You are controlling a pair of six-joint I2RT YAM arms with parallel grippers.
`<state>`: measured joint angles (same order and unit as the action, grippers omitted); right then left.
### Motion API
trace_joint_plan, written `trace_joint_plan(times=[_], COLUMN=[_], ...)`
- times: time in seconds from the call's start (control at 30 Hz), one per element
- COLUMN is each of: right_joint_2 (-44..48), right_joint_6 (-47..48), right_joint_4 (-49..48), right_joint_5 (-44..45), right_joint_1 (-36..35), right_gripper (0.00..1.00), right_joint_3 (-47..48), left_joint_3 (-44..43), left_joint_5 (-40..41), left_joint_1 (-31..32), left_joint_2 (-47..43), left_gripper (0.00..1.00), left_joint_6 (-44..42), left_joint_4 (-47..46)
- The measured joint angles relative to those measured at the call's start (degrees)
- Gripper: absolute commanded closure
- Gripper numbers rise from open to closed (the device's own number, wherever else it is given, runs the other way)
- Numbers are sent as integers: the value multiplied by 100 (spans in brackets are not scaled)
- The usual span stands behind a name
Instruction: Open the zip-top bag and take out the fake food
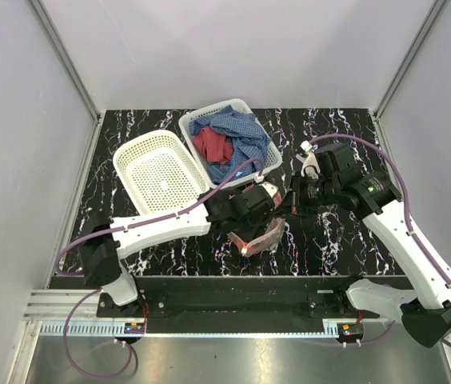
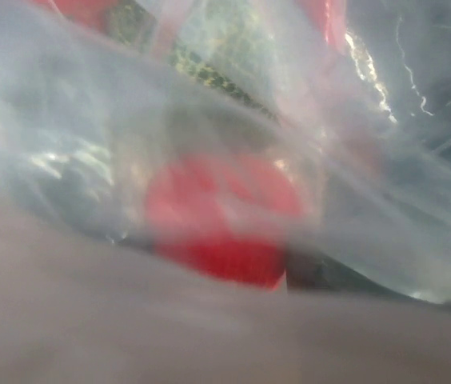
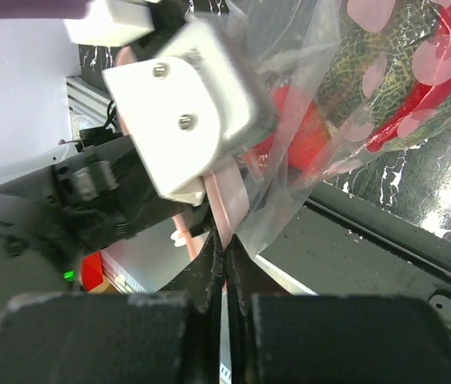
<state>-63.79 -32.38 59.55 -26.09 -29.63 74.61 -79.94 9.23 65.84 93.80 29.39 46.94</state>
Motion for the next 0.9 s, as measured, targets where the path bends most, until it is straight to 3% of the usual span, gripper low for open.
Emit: trace_joint_plan(times=[0.5,0.77,0.9], right_joint_2=[328,601,804], right_joint_6=[48,48,136], right_joint_4=[-671,-1187,-905], right_joint_5=[-168,-168,249], right_joint_1=[-31,-83,-39], right_gripper=[100,100,100], right_joint_3=[-76,-76,-175], left_joint_3=[-984,-1078,-1075], left_joint_5=[356,1012,1364], left_joint_1=[-22,20,17], left_joint_2=[-188,-439,-678], left_gripper=[100,100,100], left_joint_6=[-90,-94,-85], left_joint_4=[1071,1014,765])
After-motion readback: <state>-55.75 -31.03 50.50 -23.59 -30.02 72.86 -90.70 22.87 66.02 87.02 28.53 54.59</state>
